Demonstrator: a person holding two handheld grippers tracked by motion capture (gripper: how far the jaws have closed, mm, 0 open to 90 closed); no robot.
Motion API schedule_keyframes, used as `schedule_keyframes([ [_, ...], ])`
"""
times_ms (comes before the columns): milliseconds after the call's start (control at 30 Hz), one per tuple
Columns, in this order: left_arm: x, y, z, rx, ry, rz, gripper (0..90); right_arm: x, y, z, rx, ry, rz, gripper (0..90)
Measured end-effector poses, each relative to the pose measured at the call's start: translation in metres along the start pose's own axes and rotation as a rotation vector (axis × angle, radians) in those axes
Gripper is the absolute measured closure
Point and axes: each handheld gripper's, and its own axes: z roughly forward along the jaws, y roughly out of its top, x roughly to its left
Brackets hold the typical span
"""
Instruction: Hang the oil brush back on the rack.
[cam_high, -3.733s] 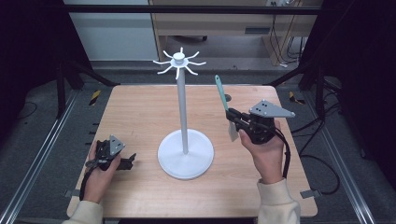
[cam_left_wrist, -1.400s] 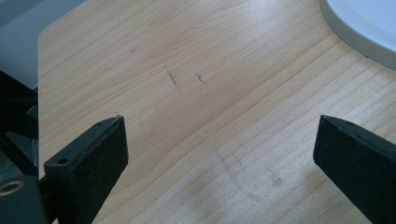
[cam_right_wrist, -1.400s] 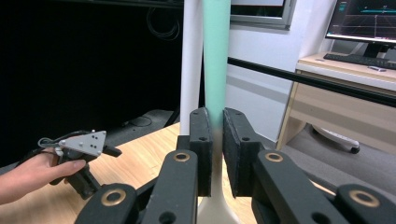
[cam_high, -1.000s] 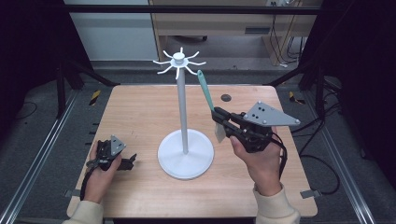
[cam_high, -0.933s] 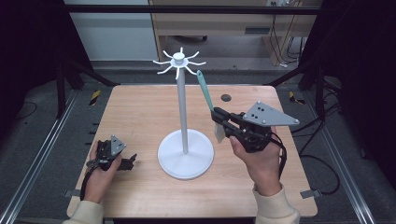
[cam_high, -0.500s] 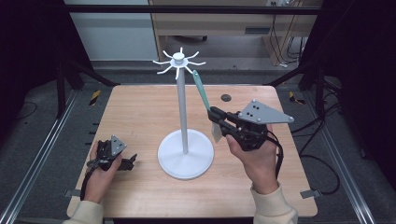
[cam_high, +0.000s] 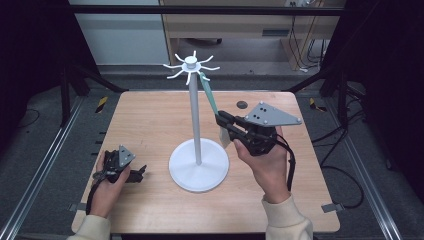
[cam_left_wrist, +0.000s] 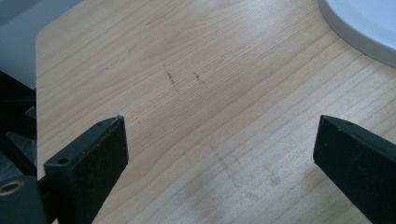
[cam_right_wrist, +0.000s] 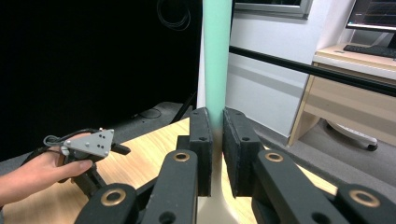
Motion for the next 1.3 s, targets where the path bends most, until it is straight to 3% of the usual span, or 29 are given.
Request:
schedule_keyframes([
  [1300,-0.002,0.000,0.001,0.015,-0.008,0.014,2.7,-0.003,-0.001,0.016,0.017,0.000,-0.007,82.2],
])
